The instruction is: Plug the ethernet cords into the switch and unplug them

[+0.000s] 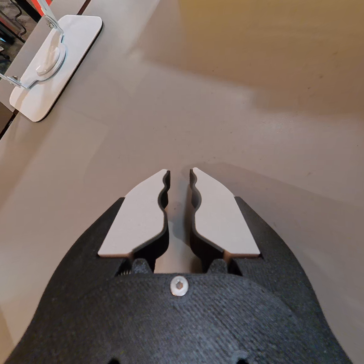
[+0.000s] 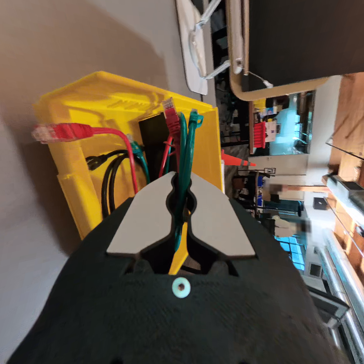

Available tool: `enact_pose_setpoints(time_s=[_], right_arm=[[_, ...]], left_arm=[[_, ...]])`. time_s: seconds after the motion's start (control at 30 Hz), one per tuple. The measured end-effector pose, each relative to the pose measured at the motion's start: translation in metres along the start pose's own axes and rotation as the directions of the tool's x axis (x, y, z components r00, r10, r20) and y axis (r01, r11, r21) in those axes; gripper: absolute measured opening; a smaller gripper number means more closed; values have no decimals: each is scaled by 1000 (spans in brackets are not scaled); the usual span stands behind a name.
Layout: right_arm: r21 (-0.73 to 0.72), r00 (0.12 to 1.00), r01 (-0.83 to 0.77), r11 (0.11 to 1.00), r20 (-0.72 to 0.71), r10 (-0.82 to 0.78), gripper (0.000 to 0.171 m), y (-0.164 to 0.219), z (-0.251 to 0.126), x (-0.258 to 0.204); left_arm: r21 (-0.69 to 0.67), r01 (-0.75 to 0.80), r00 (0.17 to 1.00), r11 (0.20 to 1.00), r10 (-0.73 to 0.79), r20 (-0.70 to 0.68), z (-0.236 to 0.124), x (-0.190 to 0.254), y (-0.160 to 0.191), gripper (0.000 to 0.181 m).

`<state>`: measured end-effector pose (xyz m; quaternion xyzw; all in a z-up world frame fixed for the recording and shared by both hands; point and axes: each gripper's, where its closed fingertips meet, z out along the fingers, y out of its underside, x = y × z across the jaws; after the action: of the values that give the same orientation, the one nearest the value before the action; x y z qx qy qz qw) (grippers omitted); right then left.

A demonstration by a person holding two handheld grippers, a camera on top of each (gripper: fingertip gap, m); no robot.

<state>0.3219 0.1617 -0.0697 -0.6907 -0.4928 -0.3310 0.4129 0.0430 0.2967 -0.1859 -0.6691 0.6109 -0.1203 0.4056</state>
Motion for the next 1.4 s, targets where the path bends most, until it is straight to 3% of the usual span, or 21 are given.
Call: enact_pose_setpoints(time_s=[0.13, 0.27, 0.4, 0.47, 0.57, 0.73, 0.87, 0.97, 1.03, 1.23, 1.37, 1.4], right_arm=[[-37, 987, 19, 999, 162, -12, 6, 2, 15, -26], [-81, 972, -53, 995, 222, 69, 9, 7, 19, -36], [-196, 953, -103, 975, 262, 153, 45, 19, 14, -47], [-209, 932, -205, 956, 258, 256, 59, 18, 7, -48], [-151, 872, -419, 896, 207, 443, 67, 12, -8, -36], [59, 672, -740, 670, 109, 732, 71, 16, -36, -4], [255, 420, -893, 372, 170, 892, 74, 24, -60, 15], [344, 228, -918, 199, 46, 972, 64, 61, -67, 33], [360, 143, -920, 152, -53, 988, 65, 84, -65, 34], [311, 50, -943, 119, -221, 974, 74, 125, -28, 10], [134, -91, -988, -77, -101, 991, 74, 139, 4, -23], [107, -123, -988, -116, -68, 990, 68, 140, 10, -29]], left_arm=[[-1, 1, 1000, 1000, -1, 2, 0, 0, 0, 19], [-1, -1, 1000, 1000, 1, 3, -1, 1, 0, 18], [-1, 2, 1000, 1000, -2, 0, -1, 1, 1, 19], [-1, 1, 1000, 1000, -1, -1, -1, 1, 1, 19], [-1, 2, 1000, 1000, -2, -2, -1, 1, 1, 19], [-2, 5, 1000, 1000, -5, -6, -1, 1, 1, 19], [-1, 2, 1000, 1000, -2, -5, -1, 1, 1, 18], [-1, 2, 1000, 1000, -2, -5, -1, 2, 1, 18], [-1, 2, 1000, 1000, -2, -5, -1, 2, 1, 19], [-2, 5, 1000, 1000, -5, -6, -1, 2, 1, 18], [-2, 6, 1000, 1000, -6, -14, -2, 3, 1, 18], [-1, 4, 1000, 1000, -4, -15, -2, 3, 1, 17]])
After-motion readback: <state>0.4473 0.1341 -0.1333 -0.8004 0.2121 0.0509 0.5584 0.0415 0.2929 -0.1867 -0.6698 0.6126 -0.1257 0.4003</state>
